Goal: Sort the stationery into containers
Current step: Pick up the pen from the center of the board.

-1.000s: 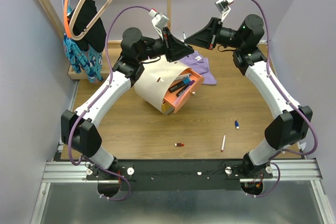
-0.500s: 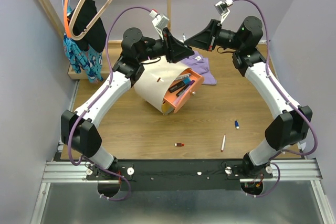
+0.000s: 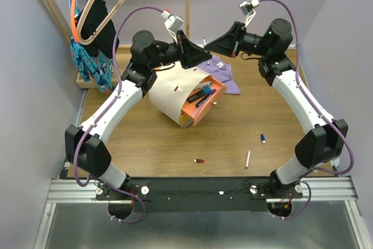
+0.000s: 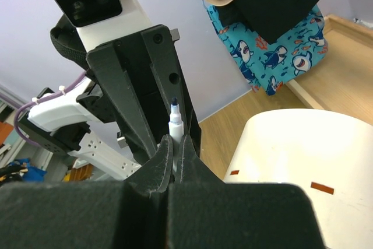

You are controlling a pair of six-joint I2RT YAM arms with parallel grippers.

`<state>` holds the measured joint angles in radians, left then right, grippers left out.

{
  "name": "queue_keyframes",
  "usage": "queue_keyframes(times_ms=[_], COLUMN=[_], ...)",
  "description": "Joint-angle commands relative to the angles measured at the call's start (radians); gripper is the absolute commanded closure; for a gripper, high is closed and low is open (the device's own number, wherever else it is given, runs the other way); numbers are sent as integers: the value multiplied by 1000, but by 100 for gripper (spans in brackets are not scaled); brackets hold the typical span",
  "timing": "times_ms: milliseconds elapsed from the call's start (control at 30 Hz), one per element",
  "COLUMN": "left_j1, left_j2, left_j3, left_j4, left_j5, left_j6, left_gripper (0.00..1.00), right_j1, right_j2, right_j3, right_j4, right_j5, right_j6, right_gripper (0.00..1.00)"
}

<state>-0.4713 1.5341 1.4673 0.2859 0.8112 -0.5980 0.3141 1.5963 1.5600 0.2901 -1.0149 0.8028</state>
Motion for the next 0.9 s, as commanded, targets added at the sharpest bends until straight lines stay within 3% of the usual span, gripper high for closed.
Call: queue_keyframes(times_ms=[0,333,433,467,567,700,867], left_j1=[3,2,2,2,8,36,51], left_j2=[-34,-20,-25,-25,-45,-100,-146], left_j3=[-7,-2,-7,-7,-19,-102,-116], left_j4=[18,42,41,32,-20,-79,-275], left_j5=[11,32,42,43,66,88,95], left_j6=[12,14,29,39,93,162,318], left_gripper=[73,89,94,96,99,100,100], right_j1=[-1,0,0,-7,-45,-79,-127], right_j2=[-18,2,1,-2,-53,-146,-286], right_j3=[-11,-12,-9,1,54,110,-32], right_j4=[-16,12,-15,-52,-271,-625,-830], right_j5=[21,24,22,22,38,130,317], right_j6=[-16,-5,-10,-58,-253,-612,-758], right_gripper=[99,98,89,74,55,45,42])
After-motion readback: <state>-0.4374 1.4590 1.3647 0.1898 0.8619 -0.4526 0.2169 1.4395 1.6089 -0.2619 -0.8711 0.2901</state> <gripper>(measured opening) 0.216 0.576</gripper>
